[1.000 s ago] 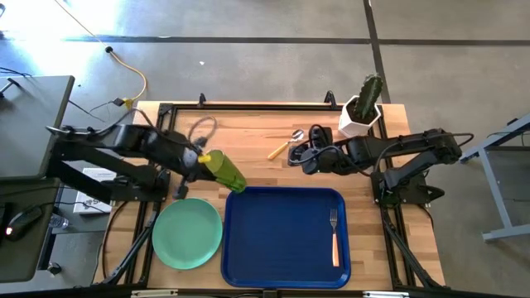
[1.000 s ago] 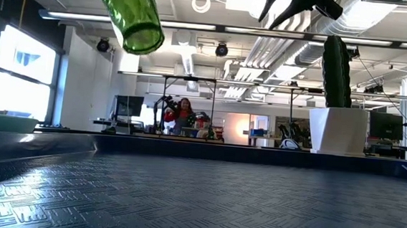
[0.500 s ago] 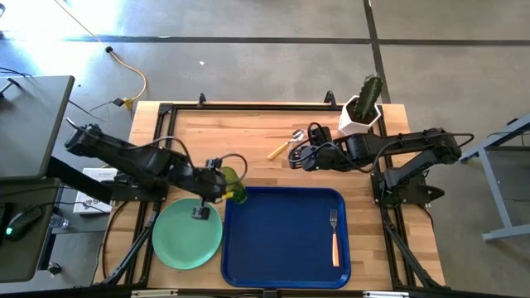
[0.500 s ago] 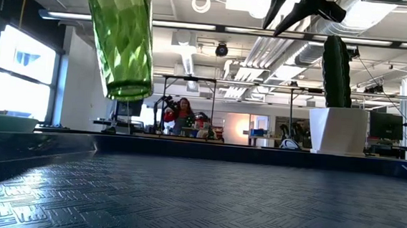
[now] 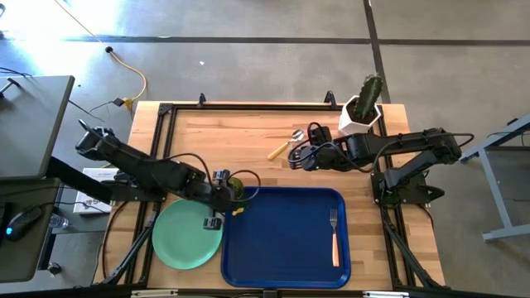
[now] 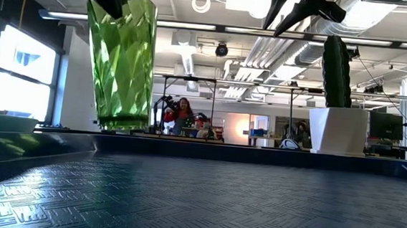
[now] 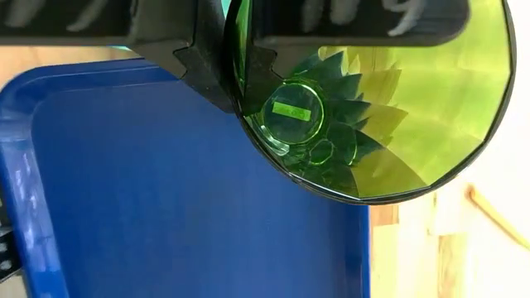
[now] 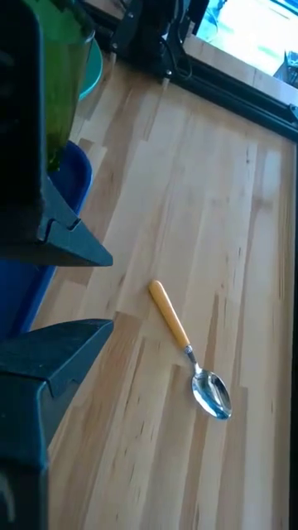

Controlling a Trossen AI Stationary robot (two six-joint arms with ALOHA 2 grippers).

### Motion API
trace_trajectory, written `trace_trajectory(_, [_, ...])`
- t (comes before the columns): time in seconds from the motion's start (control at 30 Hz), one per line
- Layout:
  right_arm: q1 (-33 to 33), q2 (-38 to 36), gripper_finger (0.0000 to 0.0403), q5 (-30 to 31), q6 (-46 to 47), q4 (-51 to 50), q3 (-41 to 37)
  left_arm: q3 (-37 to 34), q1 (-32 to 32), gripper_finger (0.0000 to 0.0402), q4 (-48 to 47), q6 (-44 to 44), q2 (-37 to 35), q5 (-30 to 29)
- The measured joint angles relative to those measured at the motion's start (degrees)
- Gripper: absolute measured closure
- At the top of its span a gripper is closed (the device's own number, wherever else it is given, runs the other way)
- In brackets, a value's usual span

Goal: Pick and place plate/cup/fork/spoon on tray
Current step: Put the green cup on the top left of the blue tray

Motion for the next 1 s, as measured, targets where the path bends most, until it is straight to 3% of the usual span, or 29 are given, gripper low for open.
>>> trace_trajectory(0.3, [0.0,0.0,0.0300,0.0,0.0,-0.2,0.0,0.0,0.0,0.0387,0.7,-0.5,4.9,-0.7])
trace_trajectory(0.63, [0.0,0.0,0.0300,0.0,0.0,-0.2,0.0,0.0,0.0,0.0384,1.2,-0.5,5.8,0.3])
trace_trajectory(1.0, [0.0,0.0,0.0300,0.0,0.0,-0.2,0.0,0.0,0.0,0.0349,1.2,-0.5,5.8,0.5])
